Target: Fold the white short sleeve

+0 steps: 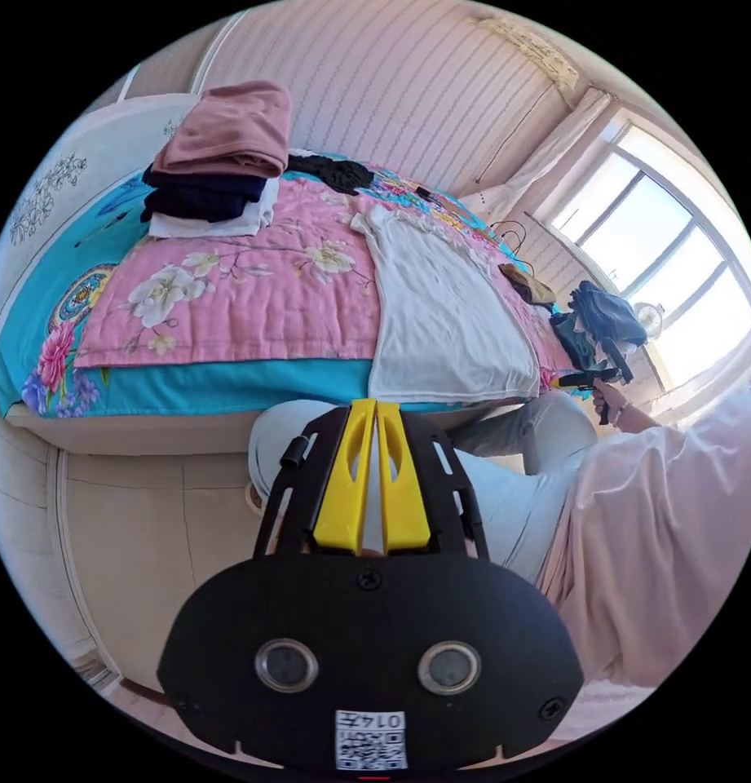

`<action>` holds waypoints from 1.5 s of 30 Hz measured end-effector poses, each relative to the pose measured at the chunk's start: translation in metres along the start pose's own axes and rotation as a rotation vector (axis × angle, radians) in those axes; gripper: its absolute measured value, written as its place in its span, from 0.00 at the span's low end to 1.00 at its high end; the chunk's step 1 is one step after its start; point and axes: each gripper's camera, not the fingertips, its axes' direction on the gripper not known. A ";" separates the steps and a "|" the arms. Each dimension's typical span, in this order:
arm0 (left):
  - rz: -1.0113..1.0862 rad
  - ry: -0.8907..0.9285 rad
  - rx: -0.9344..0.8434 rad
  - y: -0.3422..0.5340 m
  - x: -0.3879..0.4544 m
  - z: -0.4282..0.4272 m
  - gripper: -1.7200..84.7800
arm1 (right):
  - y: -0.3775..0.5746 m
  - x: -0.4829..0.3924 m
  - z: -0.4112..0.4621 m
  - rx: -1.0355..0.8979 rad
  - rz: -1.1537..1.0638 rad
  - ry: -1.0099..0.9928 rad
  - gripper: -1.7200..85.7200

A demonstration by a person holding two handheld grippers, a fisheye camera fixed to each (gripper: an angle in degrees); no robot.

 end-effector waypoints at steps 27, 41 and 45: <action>0.664 0.164 -0.126 -0.540 0.335 0.523 0.02 | -0.199 0.037 -0.030 0.345 -0.039 -0.116 0.03; 0.577 0.086 -0.371 -0.572 0.304 0.600 0.01 | -0.288 0.045 -0.065 0.337 -0.009 -0.245 0.06; 0.565 0.094 -0.356 -0.568 0.297 0.616 0.01 | -0.319 0.033 -0.062 0.336 -0.006 -0.303 0.10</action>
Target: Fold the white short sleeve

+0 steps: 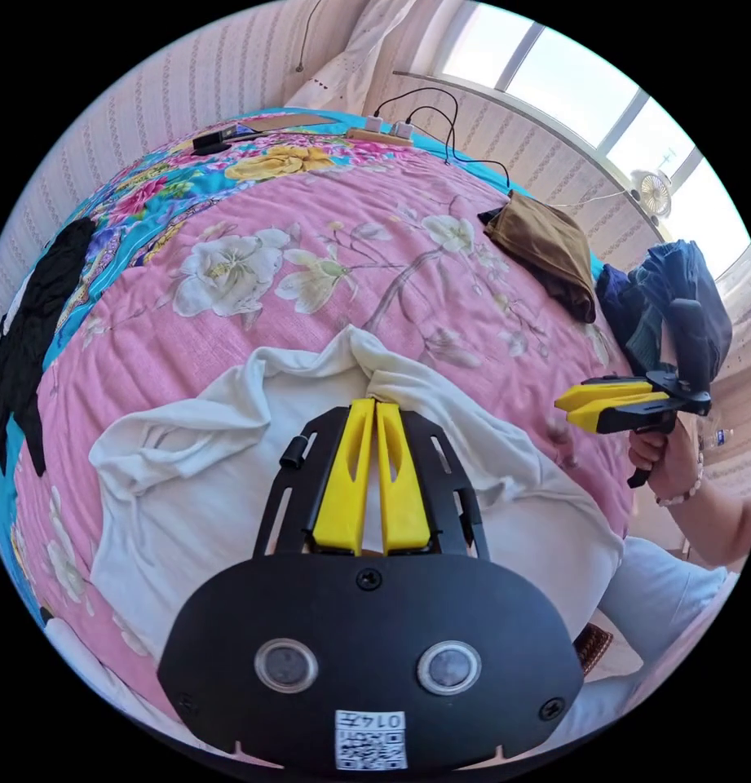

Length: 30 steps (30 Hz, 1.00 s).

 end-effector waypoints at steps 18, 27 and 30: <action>0.132 -0.114 0.093 -0.044 0.006 -0.021 0.01 | -0.052 -0.109 0.034 0.023 -0.264 0.208 0.03; 0.268 0.028 0.119 -0.113 0.047 0.003 0.01 | -0.046 -0.060 -0.028 0.299 0.221 -0.021 0.02; 0.291 0.034 0.071 -0.123 0.054 0.024 0.01 | -0.046 -0.058 -0.021 0.328 0.334 -0.063 0.02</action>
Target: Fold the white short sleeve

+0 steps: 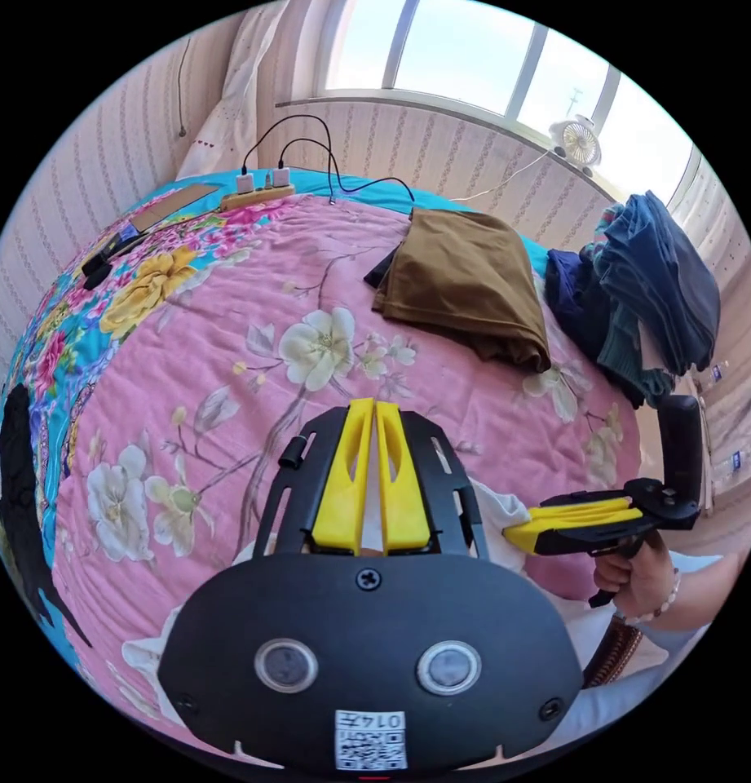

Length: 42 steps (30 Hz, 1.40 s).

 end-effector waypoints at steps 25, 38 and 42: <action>-1.038 -0.454 0.192 0.490 -0.079 -0.270 0.02 | -0.057 -0.333 0.182 -0.576 -0.727 0.000 0.03; -1.151 -0.259 0.251 0.565 -0.127 -0.257 0.04 | -0.020 -0.552 0.446 -0.853 -0.976 0.234 0.09; -1.145 -0.266 0.269 0.576 -0.124 -0.274 0.01 | -0.032 -0.580 0.451 -0.821 -0.974 0.185 0.03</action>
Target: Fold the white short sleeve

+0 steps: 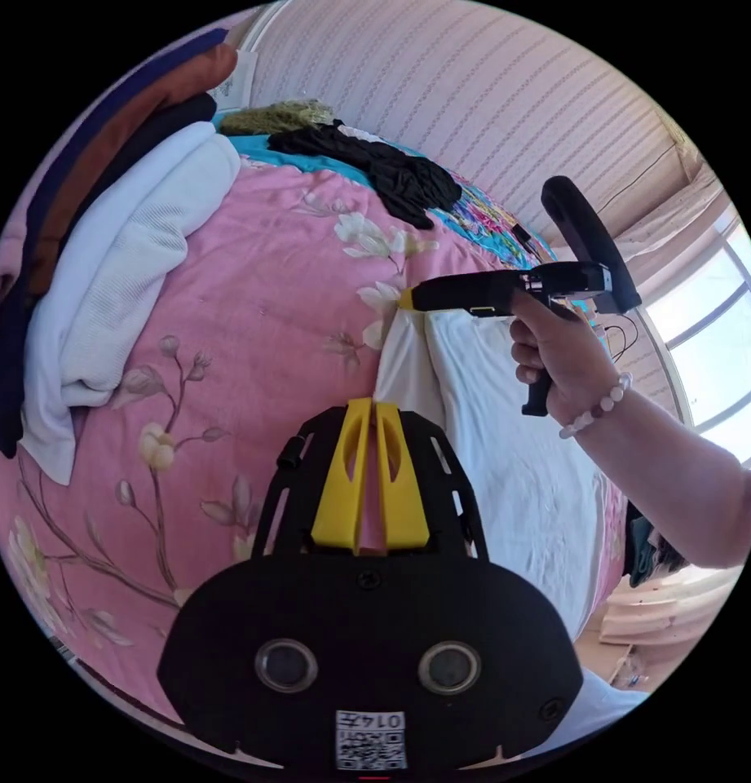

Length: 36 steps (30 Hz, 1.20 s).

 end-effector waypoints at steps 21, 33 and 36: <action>-0.130 -0.082 0.025 0.036 -0.030 -0.040 0.01 | -0.052 -0.064 -0.016 -0.016 -0.289 -0.124 0.12; 0.326 -0.053 0.140 -0.023 0.092 -0.049 0.01 | 0.144 0.096 -0.134 0.075 0.035 0.153 0.12; 0.476 0.045 0.091 -0.060 0.147 0.001 0.01 | 0.162 0.126 -0.118 0.021 0.099 0.099 0.12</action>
